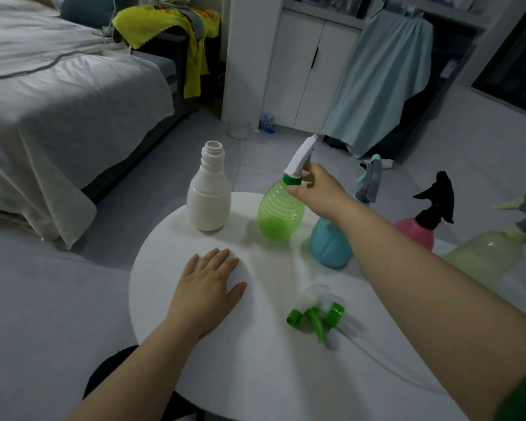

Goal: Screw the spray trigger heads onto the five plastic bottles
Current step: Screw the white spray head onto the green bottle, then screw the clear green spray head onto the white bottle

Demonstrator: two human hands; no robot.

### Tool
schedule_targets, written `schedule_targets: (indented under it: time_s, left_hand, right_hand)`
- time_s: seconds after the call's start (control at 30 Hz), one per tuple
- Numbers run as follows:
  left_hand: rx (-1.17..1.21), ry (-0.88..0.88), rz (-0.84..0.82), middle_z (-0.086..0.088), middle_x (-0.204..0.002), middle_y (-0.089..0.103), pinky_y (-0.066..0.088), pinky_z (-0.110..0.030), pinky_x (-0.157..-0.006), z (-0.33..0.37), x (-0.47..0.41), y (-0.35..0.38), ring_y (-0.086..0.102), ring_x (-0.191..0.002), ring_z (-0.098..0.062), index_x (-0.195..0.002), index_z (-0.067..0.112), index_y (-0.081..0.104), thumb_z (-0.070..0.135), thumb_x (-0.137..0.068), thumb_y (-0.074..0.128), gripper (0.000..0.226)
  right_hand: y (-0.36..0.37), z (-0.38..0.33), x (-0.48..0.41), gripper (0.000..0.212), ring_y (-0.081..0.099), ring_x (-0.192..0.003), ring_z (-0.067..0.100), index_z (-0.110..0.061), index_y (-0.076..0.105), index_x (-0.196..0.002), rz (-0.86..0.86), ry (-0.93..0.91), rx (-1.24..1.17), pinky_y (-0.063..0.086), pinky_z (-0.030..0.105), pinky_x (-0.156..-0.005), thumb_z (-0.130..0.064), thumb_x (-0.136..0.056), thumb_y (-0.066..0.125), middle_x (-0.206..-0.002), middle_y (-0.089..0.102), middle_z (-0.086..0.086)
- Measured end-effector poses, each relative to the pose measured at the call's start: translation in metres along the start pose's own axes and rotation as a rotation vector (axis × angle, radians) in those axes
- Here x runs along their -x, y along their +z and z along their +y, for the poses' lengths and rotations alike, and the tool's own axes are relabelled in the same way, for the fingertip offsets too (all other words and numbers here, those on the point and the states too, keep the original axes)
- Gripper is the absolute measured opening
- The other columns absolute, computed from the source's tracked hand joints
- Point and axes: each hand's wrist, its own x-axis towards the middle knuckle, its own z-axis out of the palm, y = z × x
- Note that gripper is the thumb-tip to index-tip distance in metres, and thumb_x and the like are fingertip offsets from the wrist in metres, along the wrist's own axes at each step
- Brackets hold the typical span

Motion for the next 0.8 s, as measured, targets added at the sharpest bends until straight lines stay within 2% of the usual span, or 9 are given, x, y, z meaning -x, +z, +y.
schedule_targets:
  time_s: [0.17, 0.27, 0.33, 0.43, 0.5, 0.6, 0.73, 0.8]
  left_hand:
    - [-0.003, 0.005, -0.014, 0.003, -0.149, 0.024, 0.004, -0.034, -0.113, 0.001, 0.002, -0.001, 0.013, -0.138, -0.012, -0.133, 0.026, 0.028, 0.048, -0.086, 0.035, 0.052]
    - [-0.003, -0.007, -0.031, 0.004, -0.149, 0.024, 0.004, -0.033, -0.113, 0.001, 0.003, -0.004, 0.014, -0.138, -0.012, -0.132, 0.027, 0.029, 0.048, -0.086, 0.036, 0.051]
    - [0.007, -0.019, -0.054, 0.004, -0.149, 0.025, 0.005, -0.033, -0.113, 0.002, 0.003, -0.007, 0.014, -0.138, -0.012, -0.132, 0.027, 0.031, 0.047, -0.086, 0.037, 0.05]
    - [0.065, -0.043, -0.049, 0.001, -0.146, 0.032, 0.011, -0.033, -0.112, 0.008, 0.005, -0.015, 0.023, -0.135, -0.015, -0.129, 0.023, 0.037, 0.041, -0.085, 0.043, 0.048]
    - [0.173, -0.099, 0.083, -0.004, -0.137, 0.044, 0.023, -0.034, -0.107, 0.015, 0.007, -0.025, 0.037, -0.126, -0.022, -0.122, 0.02, 0.046, 0.034, -0.083, 0.052, 0.042]
    - [0.287, -0.184, 0.33, -0.012, -0.126, 0.052, 0.034, -0.04, -0.098, 0.021, 0.001, -0.047, 0.046, -0.115, -0.03, -0.114, 0.016, 0.052, 0.025, -0.079, 0.06, 0.038]
    - [0.446, -0.278, 0.519, -0.014, -0.127, 0.046, 0.035, -0.043, -0.099, 0.013, -0.018, -0.075, 0.043, -0.116, -0.031, -0.119, 0.012, 0.045, 0.02, -0.073, 0.067, 0.051]
    - [0.496, -0.315, 0.527, -0.012, -0.133, 0.041, 0.033, -0.044, -0.103, 0.006, -0.03, -0.085, 0.04, -0.121, -0.029, -0.125, 0.014, 0.039, 0.022, -0.073, 0.067, 0.06]
  right_hand:
    - [-0.022, 0.01, 0.036, 0.055, 0.043, -0.121, 0.023, -0.012, 0.035, -0.13, -0.032, -0.032, 0.093, 0.035, 0.03, -0.095, -0.021, -0.081, 0.059, -0.134, 0.045, 0.01]
    - [-0.031, 0.019, 0.061, 0.045, 0.051, -0.112, 0.023, -0.009, 0.046, -0.121, -0.057, -0.038, 0.076, 0.038, 0.029, -0.094, -0.015, -0.079, 0.061, -0.118, 0.054, 0.009]
    - [-0.033, 0.03, 0.079, 0.041, 0.055, -0.106, 0.023, -0.008, 0.051, -0.116, -0.174, -0.004, 0.121, 0.041, 0.029, -0.094, -0.016, -0.078, 0.063, -0.109, 0.057, 0.006]
    - [-0.031, 0.05, 0.101, 0.053, 0.051, -0.1, 0.014, -0.014, 0.045, -0.121, -0.452, 0.092, 0.434, 0.041, 0.025, -0.087, -0.03, -0.075, 0.065, -0.12, 0.054, 0.004]
    - [-0.026, 0.06, 0.109, 0.061, 0.048, -0.1, 0.014, -0.017, 0.039, -0.123, -0.559, 0.161, 0.588, 0.041, 0.026, -0.086, -0.039, -0.073, 0.065, -0.126, 0.048, 0.002]
    - [-0.018, 0.065, 0.111, 0.063, 0.047, -0.096, 0.015, -0.016, 0.038, -0.118, -0.535, 0.226, 0.593, 0.041, 0.028, -0.08, -0.043, -0.069, 0.067, -0.12, 0.048, 0.002]
    - [-0.01, 0.066, 0.107, 0.064, 0.047, -0.09, 0.015, -0.014, 0.035, -0.119, -0.519, 0.254, 0.552, 0.036, 0.027, -0.072, -0.039, -0.069, 0.067, -0.104, 0.047, 0.0]
    - [-0.009, 0.066, 0.105, 0.068, 0.048, -0.092, 0.016, -0.013, 0.033, -0.121, -0.536, 0.27, 0.552, 0.038, 0.027, -0.074, -0.037, -0.069, 0.068, -0.109, 0.049, 0.001]
